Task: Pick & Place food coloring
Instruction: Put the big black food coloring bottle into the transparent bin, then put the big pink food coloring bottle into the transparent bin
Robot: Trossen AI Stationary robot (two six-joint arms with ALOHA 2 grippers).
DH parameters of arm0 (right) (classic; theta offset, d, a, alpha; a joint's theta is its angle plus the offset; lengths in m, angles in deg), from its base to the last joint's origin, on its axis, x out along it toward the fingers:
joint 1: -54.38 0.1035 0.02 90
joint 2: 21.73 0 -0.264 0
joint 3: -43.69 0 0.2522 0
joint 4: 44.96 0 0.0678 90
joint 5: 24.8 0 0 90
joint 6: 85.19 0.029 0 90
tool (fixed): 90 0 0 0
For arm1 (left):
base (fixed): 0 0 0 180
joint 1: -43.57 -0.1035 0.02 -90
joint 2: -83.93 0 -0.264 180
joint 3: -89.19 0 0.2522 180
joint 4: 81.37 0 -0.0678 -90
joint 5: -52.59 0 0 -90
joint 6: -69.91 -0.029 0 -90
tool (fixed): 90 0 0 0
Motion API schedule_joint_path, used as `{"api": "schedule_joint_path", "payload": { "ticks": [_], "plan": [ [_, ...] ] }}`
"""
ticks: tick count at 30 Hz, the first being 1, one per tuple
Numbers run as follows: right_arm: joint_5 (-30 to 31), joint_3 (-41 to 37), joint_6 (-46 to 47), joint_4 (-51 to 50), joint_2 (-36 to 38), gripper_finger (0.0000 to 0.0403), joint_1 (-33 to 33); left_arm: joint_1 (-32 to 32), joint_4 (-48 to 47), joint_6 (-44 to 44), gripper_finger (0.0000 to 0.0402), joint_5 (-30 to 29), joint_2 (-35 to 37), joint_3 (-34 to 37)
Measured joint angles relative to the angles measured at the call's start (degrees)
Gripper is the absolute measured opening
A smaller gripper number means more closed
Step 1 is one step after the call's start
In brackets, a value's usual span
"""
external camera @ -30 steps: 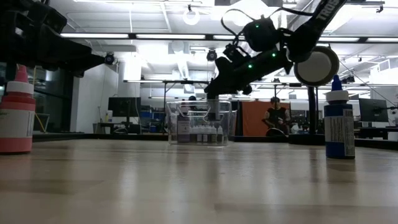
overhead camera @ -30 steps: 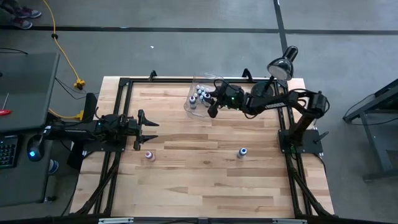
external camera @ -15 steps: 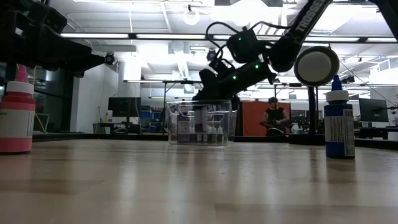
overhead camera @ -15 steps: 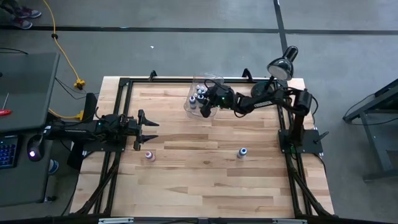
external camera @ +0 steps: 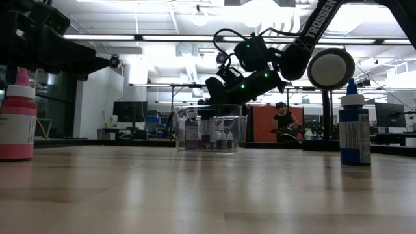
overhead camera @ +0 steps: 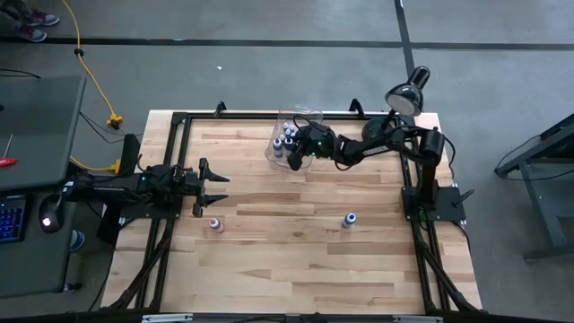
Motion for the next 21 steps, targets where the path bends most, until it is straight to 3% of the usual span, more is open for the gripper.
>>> {"api": "schedule_joint_path", "payload": {
  "ticks": [3, 8, 11, 21],
  "plan": [
    [1.75, 0.00, 1.00, -0.12, 0.00, 0.0126, 0.04, 0.00, 0.00, 0.00, 0.0239, 0.00, 0.00, -0.02],
    [5.73, 0.00, 2.64, -0.52, -0.04, 0.0235, 0.07, 0.01, 0.00, 0.00, 0.0239, 0.02, 0.00, -0.01],
    [5.80, 0.00, 2.65, -0.53, -0.04, 0.0276, 0.04, 0.00, 0.00, 0.00, 0.0239, 0.02, 0.00, 0.00],
    [6.30, -0.04, 0.30, -1.53, 1.38, 0.0288, 0.76, 0.00, 0.00, 0.00, 0.0239, 0.04, 0.00, 0.00]
  ]
}}
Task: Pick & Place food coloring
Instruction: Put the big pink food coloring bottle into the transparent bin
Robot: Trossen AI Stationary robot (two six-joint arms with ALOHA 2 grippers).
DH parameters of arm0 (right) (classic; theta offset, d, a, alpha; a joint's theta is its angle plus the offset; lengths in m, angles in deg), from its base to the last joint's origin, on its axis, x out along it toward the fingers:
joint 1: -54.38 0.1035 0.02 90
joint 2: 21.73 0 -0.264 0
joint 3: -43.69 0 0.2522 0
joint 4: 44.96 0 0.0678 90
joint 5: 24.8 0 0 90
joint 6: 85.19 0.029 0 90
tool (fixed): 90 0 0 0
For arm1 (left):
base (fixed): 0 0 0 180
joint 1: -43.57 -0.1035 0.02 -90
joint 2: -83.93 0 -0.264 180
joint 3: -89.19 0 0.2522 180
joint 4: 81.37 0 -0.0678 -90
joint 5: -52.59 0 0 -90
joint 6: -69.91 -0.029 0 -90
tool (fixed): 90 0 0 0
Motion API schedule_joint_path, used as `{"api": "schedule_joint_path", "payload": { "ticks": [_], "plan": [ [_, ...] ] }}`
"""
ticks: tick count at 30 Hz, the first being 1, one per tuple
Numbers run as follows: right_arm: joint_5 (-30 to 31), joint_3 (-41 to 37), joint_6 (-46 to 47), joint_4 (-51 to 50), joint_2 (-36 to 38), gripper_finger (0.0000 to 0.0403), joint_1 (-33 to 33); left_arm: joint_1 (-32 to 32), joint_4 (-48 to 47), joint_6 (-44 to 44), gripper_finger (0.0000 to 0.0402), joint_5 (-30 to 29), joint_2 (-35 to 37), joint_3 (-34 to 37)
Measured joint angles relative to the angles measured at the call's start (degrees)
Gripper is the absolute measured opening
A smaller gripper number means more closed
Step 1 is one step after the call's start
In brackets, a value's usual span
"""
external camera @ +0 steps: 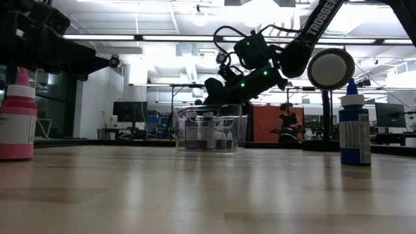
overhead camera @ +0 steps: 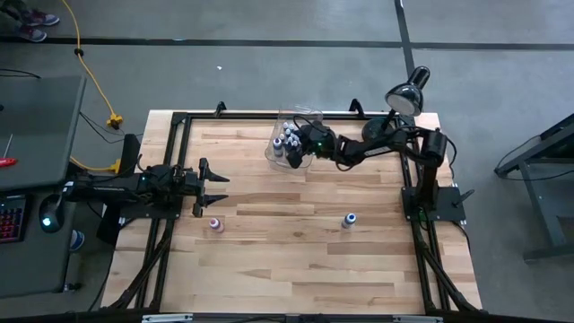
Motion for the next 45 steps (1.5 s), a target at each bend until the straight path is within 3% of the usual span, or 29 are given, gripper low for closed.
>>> {"api": "schedule_joint_path", "payload": {
  "ticks": [16, 22, 26, 31, 37, 45],
  "plan": [
    [-0.58, 0.24, -4.19, -16.28, 14.73, 0.0288, 5.76, 0.00, 0.00, 0.00, 0.0239, 0.02, 0.00, 0.00],
    [-3.17, 7.48, -4.97, -29.38, 16.81, 0.0289, 10.94, 0.01, -0.02, 0.00, 0.0239, 0.07, 0.00, -0.01],
    [-6.27, 11.45, -5.22, -29.83, 14.55, 0.0289, 14.80, 0.00, -0.02, 0.00, 0.0239, 0.07, 0.00, 0.00],
    [-8.58, 10.47, -0.25, -24.30, 9.17, 0.0289, 19.01, 0.02, 0.00, 0.00, 0.0239, 0.07, 0.00, 0.00],
    [-9.97, 10.77, 2.26, -4.95, -1.16, 0.0289, 22.57, 0.02, 0.00, 0.00, 0.0239, -0.06, 0.00, 0.00],
    [-9.92, 21.07, 2.94, 0.76, -13.17, 0.0289, 23.26, 0.01, 0.00, 0.00, 0.0239, -0.02, 0.00, 0.00]
  ]
}}
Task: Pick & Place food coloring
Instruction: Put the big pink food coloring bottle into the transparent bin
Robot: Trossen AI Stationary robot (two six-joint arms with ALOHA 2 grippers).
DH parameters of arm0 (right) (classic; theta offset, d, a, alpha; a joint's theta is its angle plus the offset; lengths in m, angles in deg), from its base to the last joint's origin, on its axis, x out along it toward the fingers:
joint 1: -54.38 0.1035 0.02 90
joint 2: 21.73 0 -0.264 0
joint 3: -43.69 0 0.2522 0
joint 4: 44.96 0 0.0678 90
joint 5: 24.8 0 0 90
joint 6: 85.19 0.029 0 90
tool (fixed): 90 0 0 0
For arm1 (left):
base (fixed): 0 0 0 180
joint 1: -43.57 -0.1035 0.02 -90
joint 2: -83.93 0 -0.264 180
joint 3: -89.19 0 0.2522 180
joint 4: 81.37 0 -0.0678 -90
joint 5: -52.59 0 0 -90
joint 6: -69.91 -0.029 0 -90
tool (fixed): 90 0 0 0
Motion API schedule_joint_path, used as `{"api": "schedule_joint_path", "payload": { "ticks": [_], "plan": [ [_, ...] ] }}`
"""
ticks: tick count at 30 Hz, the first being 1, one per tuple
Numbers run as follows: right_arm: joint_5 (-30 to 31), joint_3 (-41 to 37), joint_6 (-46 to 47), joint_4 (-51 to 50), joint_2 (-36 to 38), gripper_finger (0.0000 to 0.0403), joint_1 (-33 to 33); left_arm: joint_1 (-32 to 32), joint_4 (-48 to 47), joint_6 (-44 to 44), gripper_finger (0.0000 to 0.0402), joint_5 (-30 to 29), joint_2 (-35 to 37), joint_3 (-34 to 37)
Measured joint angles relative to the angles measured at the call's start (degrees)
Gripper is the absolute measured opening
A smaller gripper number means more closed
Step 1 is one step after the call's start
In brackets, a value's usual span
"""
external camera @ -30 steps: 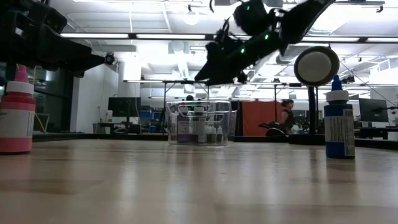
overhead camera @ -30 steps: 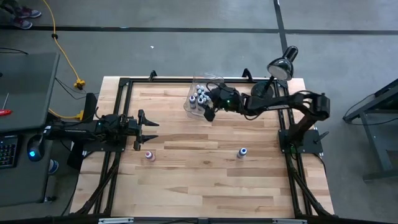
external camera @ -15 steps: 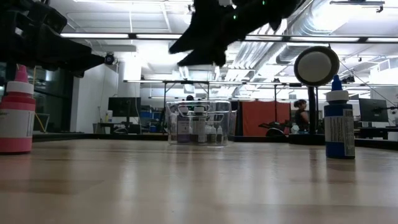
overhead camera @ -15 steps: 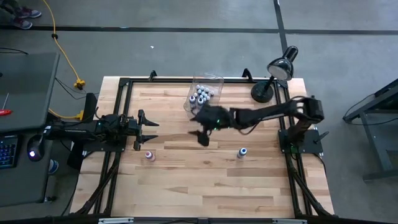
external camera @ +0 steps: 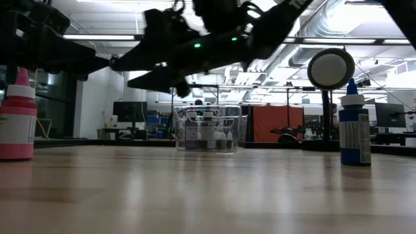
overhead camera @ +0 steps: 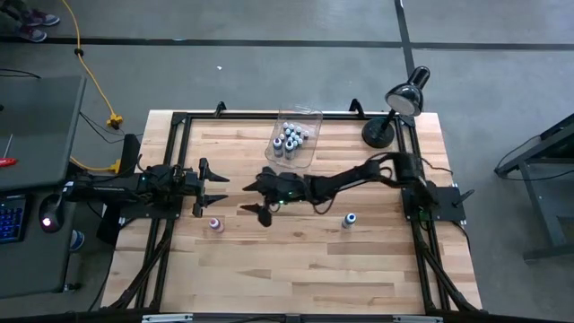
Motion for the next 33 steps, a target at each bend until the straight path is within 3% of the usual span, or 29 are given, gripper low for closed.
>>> {"api": "schedule_joint_path", "payload": {
  "ticks": [11, 28, 33],
  "plan": [
    [0.02, 15.17, -1.64, 2.29, -13.51, 0.0288, 2.15, -0.01, 0.00, 0.00, 0.0239, 0.00, 0.00, -0.02],
    [1.56, 16.35, -1.15, 5.16, -16.64, 0.0288, 4.68, -0.01, -0.01, 0.00, 0.0239, 0.02, 0.00, -0.02],
    [1.74, 20.38, -1.33, 5.18, -19.07, 0.0289, 5.19, -0.01, 0.00, 0.00, 0.0239, 0.04, 0.00, -0.02]
  ]
}}
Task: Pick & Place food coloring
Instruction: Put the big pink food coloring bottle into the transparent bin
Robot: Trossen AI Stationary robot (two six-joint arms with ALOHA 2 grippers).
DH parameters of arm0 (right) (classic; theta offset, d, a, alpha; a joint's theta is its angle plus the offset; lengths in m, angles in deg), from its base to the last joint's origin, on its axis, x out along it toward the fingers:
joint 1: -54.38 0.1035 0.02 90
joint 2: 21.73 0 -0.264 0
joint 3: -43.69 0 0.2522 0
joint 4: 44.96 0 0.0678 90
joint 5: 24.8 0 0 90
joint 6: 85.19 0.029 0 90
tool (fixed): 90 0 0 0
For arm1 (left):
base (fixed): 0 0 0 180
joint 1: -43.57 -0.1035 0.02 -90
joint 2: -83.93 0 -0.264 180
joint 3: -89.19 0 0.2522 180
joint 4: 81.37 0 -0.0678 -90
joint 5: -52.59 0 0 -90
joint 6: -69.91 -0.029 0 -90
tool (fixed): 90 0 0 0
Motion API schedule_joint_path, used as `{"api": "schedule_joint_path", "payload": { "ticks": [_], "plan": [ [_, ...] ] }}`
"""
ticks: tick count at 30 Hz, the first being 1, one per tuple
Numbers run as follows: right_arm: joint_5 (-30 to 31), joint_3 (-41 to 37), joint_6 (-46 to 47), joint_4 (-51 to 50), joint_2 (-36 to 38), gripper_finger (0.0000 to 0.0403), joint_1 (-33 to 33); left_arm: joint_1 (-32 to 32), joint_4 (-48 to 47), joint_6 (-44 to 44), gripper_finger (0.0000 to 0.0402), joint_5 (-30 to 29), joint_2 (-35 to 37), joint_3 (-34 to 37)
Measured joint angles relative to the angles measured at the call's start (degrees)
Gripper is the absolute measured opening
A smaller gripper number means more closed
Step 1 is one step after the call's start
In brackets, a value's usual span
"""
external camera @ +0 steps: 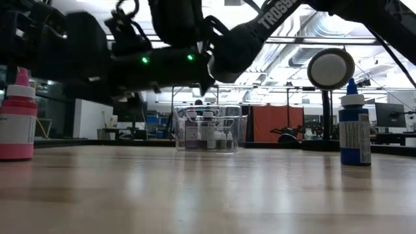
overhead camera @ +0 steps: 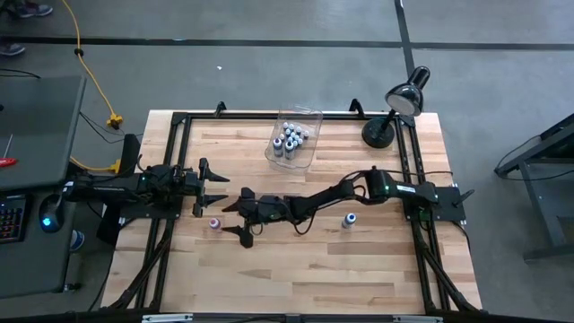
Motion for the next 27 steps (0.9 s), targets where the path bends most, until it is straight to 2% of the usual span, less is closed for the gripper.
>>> {"api": "schedule_joint_path", "payload": {
  "ticks": [10, 14, 20, 27],
  "plan": [
    [-1.11, 7.36, -0.72, -1.69, -4.30, 0.0289, 0.88, 0.01, 0.00, 0.00, 0.0239, 0.00, 0.00, 0.02],
    [0.80, 8.56, -2.64, -5.77, -4.38, 0.0288, 0.88, 0.01, 0.00, 0.00, 0.0239, 0.00, 0.00, 0.00],
    [2.53, 9.14, -2.85, -6.08, -4.35, 0.0288, 0.68, 0.02, 0.00, 0.00, 0.0239, 0.00, 0.00, 0.01],
    [1.62, 9.14, -2.85, -7.53, -4.35, 0.0288, 0.66, 0.02, 0.00, 0.00, 0.0239, 0.01, 0.00, 0.01]
  ]
}}
